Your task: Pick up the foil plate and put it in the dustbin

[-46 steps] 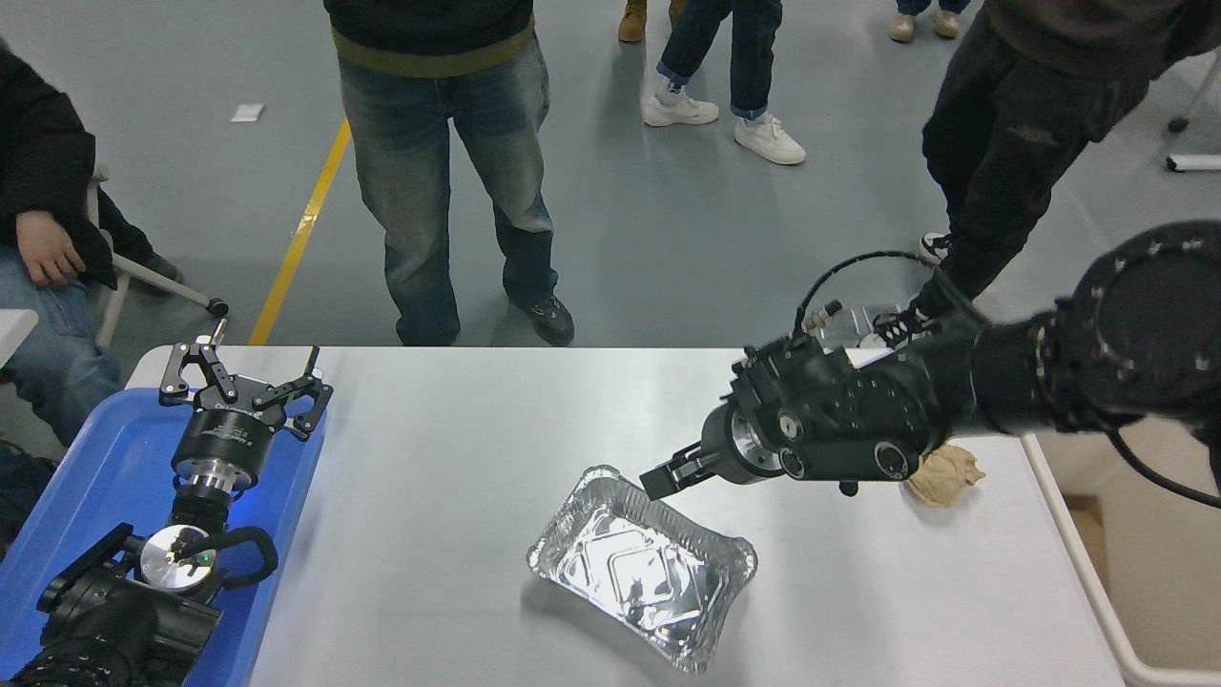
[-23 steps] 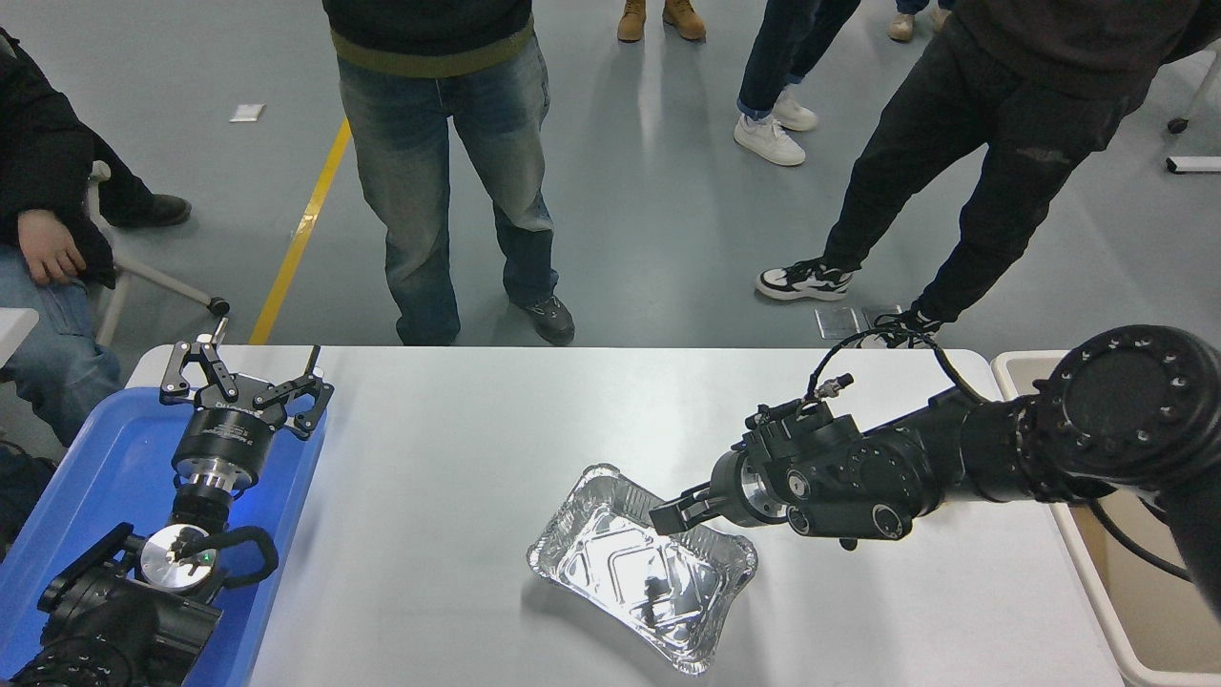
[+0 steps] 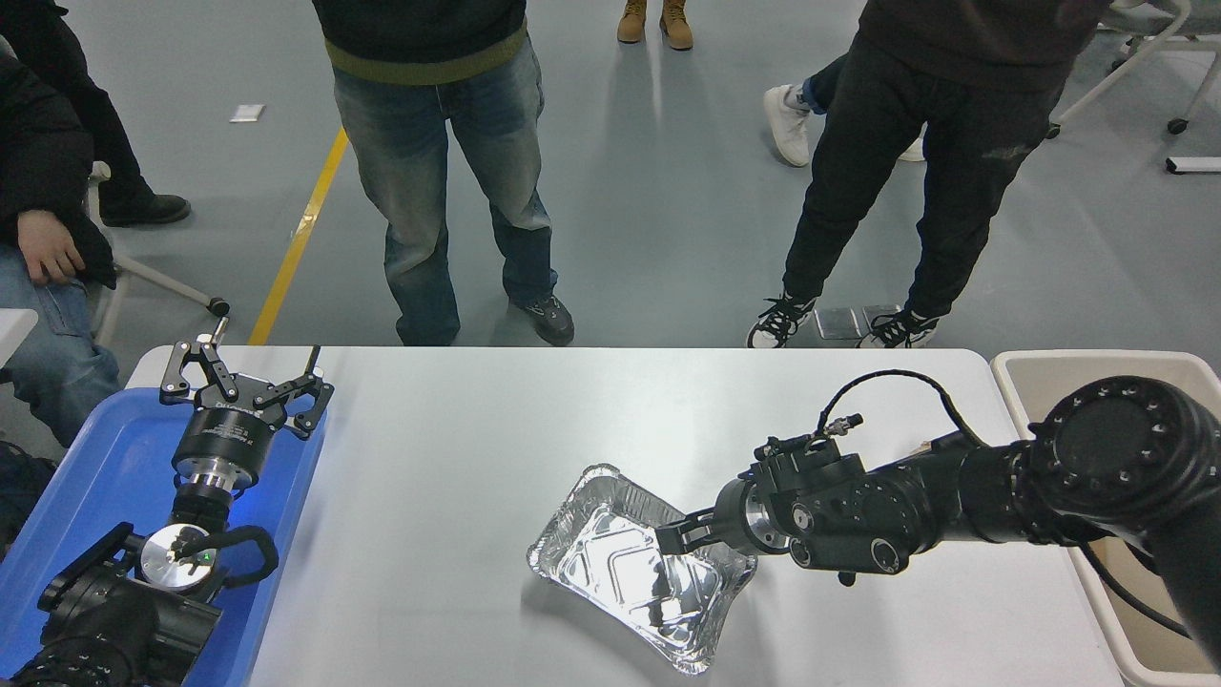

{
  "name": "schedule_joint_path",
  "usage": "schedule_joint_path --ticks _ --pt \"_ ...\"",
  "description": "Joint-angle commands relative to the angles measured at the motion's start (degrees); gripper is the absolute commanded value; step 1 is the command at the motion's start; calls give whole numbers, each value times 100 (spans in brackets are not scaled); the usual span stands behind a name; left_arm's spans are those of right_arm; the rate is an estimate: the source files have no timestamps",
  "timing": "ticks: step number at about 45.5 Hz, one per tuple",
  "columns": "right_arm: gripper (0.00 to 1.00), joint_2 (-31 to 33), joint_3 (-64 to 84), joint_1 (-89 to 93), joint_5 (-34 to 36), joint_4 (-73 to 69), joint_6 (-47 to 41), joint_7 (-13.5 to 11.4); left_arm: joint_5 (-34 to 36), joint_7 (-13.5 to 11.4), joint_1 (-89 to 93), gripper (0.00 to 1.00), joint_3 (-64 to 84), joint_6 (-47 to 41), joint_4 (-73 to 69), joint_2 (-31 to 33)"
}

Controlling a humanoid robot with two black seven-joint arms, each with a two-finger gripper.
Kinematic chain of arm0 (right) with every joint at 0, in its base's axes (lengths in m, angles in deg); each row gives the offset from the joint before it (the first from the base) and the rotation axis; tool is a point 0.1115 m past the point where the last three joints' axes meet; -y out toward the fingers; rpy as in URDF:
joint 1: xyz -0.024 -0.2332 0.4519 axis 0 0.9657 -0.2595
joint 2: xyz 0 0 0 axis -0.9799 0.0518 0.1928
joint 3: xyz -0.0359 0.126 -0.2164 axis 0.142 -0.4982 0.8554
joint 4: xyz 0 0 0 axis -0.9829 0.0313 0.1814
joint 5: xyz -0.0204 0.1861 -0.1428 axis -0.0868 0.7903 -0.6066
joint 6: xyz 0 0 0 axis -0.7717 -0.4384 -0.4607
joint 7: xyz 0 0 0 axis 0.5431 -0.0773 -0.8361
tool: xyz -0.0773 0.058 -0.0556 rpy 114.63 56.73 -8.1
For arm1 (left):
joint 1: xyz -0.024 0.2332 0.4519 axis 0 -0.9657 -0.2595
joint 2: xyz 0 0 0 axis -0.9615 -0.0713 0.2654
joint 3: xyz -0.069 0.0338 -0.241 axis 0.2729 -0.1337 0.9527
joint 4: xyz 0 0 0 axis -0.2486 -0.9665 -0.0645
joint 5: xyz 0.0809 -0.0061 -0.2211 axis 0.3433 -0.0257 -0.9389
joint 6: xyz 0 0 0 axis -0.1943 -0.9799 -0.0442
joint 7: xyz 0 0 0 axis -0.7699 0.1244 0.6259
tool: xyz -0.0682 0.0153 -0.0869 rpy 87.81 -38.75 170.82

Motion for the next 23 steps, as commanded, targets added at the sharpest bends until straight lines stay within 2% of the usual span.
schedule_joint_path --ticks 1,6,10,15,23 --pt "60 0 -69 79 -72 -22 15 110 0 0 0 99 0 0 0 0" --pt "37 0 -130 123 -89 -57 15 215 0 0 0 99 0 0 0 0" --pt "27 0 -183 140 -124 -93 15 304 0 0 0 99 0 0 0 0" --pt "2 0 -218 132 -160 -93 15 321 0 0 0 99 0 0 0 0" --pt "0 0 -262 35 -160 -101 -20 400 0 0 0 99 0 0 0 0"
